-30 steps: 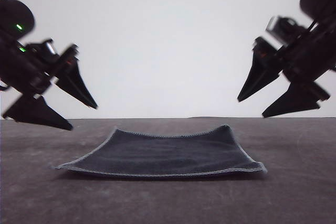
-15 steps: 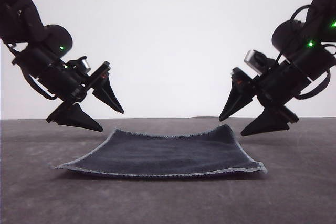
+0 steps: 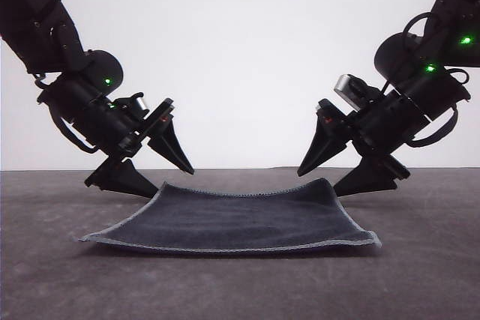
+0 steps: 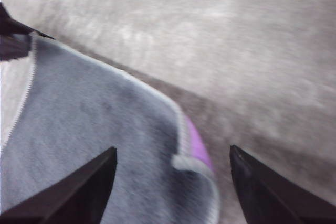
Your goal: Fold clothes
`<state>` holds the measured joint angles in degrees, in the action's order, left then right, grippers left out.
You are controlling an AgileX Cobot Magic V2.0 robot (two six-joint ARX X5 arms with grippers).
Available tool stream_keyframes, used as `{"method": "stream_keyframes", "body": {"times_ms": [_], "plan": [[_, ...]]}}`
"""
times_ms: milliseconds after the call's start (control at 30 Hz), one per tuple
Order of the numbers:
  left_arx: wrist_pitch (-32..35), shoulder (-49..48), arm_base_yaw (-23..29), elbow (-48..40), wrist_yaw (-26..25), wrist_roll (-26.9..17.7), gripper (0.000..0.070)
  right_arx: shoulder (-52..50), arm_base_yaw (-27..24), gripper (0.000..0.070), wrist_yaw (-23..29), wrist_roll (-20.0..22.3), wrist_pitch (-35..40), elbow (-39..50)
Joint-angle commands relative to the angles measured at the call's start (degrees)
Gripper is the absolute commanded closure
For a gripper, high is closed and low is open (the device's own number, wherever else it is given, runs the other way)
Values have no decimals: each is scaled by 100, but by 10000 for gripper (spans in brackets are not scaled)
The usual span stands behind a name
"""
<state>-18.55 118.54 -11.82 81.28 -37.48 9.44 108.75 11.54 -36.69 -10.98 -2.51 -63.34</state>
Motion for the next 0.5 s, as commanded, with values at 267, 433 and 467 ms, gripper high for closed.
{"method": "stream_keyframes", "body": {"times_ms": [267, 433, 467], "plan": [[11, 153, -36, 138, 66, -151, 700, 140, 34, 697, 335, -2, 36, -117], [-22, 152, -36, 138, 62, -237, 700, 140, 32, 699, 365, 13, 30, -117], [-36, 151, -36, 140, 58, -237, 700, 140, 32, 699, 359, 13, 29, -117]]}}
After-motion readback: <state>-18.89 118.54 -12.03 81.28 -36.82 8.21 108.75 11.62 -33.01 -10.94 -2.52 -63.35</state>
